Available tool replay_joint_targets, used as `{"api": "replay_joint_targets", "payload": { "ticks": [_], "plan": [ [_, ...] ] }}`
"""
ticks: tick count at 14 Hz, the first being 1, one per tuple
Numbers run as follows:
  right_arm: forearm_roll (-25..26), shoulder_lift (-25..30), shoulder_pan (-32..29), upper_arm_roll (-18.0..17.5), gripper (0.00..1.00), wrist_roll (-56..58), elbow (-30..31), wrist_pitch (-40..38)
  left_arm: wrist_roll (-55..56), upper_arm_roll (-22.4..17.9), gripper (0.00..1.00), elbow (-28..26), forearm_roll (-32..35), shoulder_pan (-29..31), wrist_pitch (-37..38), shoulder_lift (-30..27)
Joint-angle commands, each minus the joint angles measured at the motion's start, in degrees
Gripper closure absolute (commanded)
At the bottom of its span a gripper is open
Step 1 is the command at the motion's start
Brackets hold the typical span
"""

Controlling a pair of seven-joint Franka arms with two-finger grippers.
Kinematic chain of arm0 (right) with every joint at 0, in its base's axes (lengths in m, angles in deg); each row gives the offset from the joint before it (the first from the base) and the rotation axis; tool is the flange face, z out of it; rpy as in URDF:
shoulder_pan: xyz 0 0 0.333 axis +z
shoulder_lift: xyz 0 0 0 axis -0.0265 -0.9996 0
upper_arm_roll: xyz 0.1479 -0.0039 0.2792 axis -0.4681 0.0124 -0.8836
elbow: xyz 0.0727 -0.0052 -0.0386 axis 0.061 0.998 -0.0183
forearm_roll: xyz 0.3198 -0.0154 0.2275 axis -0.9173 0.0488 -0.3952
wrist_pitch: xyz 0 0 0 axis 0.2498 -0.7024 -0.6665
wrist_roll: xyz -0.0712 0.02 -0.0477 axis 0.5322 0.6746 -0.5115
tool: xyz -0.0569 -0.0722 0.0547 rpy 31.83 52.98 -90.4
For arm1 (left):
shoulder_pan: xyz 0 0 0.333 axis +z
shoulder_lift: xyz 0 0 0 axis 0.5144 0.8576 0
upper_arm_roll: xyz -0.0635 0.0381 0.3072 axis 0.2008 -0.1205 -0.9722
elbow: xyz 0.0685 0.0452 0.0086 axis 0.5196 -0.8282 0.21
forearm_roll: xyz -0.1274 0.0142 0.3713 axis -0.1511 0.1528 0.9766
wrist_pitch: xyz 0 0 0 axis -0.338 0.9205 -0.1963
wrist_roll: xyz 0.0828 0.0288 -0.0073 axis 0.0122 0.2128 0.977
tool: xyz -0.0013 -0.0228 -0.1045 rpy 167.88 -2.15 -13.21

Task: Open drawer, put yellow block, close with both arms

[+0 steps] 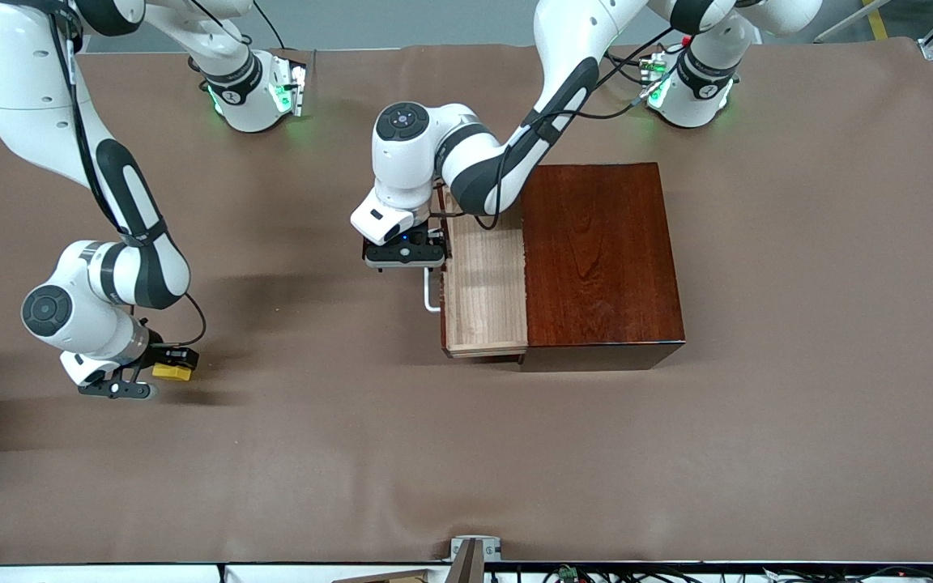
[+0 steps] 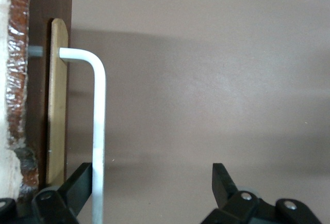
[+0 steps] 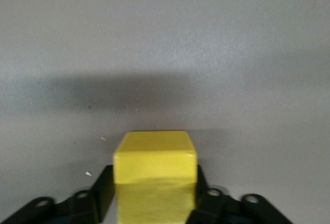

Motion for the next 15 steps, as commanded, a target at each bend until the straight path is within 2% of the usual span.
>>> {"api": "replay_joint_targets", "payload": {
  "ticks": [1,4,8,10,15],
  "plan": [
    [0.67,0.87,-0.21,-0.69,1.00,-0.22,0.08,-1.09,1.75,1.19,0.00,4.33,-1.24,-0.53,-6.01,3.12],
    [0.76,4.46,0.75,-1.04,1.00,2.59,-3.42,-4.23,1.75,1.27,0.00,4.33,-1.24,-0.53,-4.61,2.50],
    [0.67,5.27,2.16,-1.04,1.00,8.38,-10.28,-14.42,1.14,1.19,0.00,4.33,-1.24,-0.53,-0.91,1.36],
    [0.24,5.35,2.17,-1.04,1.00,10.33,-10.99,-17.51,1.05,1.10,0.00,4.33,-1.24,-0.27,2.06,-0.21],
    [0.24,5.27,1.99,-1.04,1.00,12.70,-11.61,-17.70,1.05,0.40,0.00,4.07,-1.16,3.50,14.54,-10.39]
  ]
}}
